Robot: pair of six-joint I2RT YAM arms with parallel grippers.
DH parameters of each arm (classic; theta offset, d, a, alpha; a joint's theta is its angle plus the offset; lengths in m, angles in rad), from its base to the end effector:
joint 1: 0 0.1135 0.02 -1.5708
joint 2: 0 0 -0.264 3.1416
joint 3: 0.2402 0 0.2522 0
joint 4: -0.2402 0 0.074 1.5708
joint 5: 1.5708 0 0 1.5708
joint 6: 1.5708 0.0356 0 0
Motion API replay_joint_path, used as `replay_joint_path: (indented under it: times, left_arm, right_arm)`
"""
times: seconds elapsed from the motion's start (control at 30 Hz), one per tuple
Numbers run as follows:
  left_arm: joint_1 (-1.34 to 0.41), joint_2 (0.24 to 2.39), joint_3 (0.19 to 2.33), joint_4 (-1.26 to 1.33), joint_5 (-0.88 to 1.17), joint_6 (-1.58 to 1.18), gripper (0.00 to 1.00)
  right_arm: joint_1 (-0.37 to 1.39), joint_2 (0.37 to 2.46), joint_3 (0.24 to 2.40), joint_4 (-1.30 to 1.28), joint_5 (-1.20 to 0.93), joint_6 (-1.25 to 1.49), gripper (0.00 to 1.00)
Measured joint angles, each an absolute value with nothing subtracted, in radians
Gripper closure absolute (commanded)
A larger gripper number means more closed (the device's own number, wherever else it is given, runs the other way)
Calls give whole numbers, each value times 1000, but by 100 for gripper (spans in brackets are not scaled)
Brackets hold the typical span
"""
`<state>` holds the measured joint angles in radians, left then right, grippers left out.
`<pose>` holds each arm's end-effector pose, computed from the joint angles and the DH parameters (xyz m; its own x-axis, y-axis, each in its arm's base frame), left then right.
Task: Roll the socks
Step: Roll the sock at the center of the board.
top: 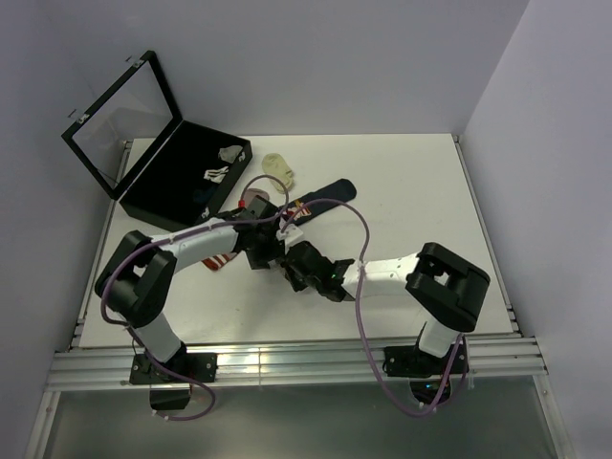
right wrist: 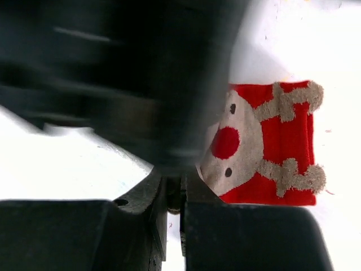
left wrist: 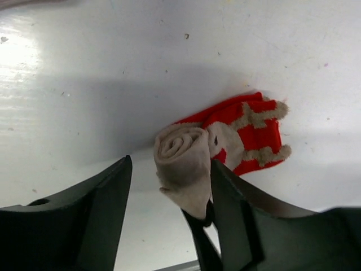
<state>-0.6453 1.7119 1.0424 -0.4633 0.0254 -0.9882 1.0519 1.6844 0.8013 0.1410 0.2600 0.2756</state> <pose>0.2654 -0.2010 0.1707 -0.9073 -0.3618 -0.2141 -0.2686 0.8907 -0.3668 0.1724 0.2835 0.1513 -0.5253 -0.3895 -0.7565 -0.6259 0.7792 0.0334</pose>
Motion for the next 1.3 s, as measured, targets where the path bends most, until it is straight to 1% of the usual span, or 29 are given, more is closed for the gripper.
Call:
replay_joint_path:
  times: [0.03,0.13,0.37,0.5,0.7,0.77,0.97,1.23,1.27,1.3]
  left_arm:
    - [-643,1697,1034,-457,25,-990,30]
    - [-632,1637,1001,-444,24,-997,24]
    - [-603,1502,911,-369,20,-1021,24]
    - [-604,1455,819,-301,33,-1045,25]
    - [-606,1429,706,-224,67,-1079,29]
    - [-609,1429,698,-214,70,-1089,30]
    - [-617,1454,694,-158,82,-1106,39]
    - [-620,1530,705,-127,96,-1116,54]
    - [-620,1537,708,-122,99,-1116,57]
    - [-621,1544,712,-120,101,-1115,63]
  right_arm:
    - [1034,1674,782,167,224,287,100]
    - [966,1647,727,240,83,333,100]
    - [815,1645,659,361,-257,462,100]
    - [744,1699,652,428,-440,540,100]
    - [672,1789,652,534,-636,663,100]
    - [660,1811,652,561,-674,693,100]
    - [636,1870,653,631,-757,763,100]
    - [627,1888,649,662,-776,807,98]
    - [627,1889,649,664,-776,812,96]
    - [627,1889,649,665,-776,814,94]
